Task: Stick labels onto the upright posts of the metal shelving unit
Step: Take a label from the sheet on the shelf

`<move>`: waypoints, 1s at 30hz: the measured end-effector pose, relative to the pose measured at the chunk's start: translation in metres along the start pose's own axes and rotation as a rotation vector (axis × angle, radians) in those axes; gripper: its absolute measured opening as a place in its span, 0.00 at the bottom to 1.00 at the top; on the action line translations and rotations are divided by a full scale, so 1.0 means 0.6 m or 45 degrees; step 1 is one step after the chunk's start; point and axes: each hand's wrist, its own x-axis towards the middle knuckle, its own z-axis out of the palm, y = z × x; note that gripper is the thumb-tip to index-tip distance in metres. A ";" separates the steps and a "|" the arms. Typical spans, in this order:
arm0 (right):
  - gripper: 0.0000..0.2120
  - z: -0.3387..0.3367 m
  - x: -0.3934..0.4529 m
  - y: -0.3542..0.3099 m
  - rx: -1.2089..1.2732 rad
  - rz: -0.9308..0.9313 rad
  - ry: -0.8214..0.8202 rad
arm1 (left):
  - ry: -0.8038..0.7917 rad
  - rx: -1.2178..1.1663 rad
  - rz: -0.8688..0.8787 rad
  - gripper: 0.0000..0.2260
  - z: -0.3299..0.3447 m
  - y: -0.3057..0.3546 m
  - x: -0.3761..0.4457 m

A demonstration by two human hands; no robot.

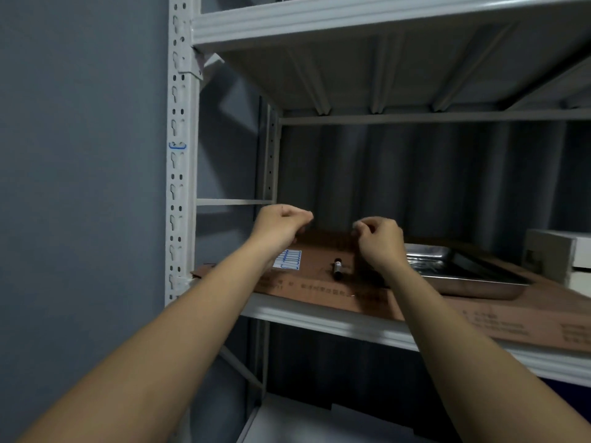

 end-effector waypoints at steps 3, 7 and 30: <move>0.11 -0.031 0.024 0.036 -0.225 0.100 -0.108 | -0.069 0.045 0.021 0.04 0.040 -0.016 0.008; 0.05 -0.063 0.048 0.061 -0.512 0.178 -0.149 | -0.145 0.062 0.014 0.03 0.090 -0.032 0.020; 0.09 -0.063 0.033 0.028 -0.995 -0.180 -0.370 | -0.181 0.122 0.059 0.12 0.108 -0.045 0.049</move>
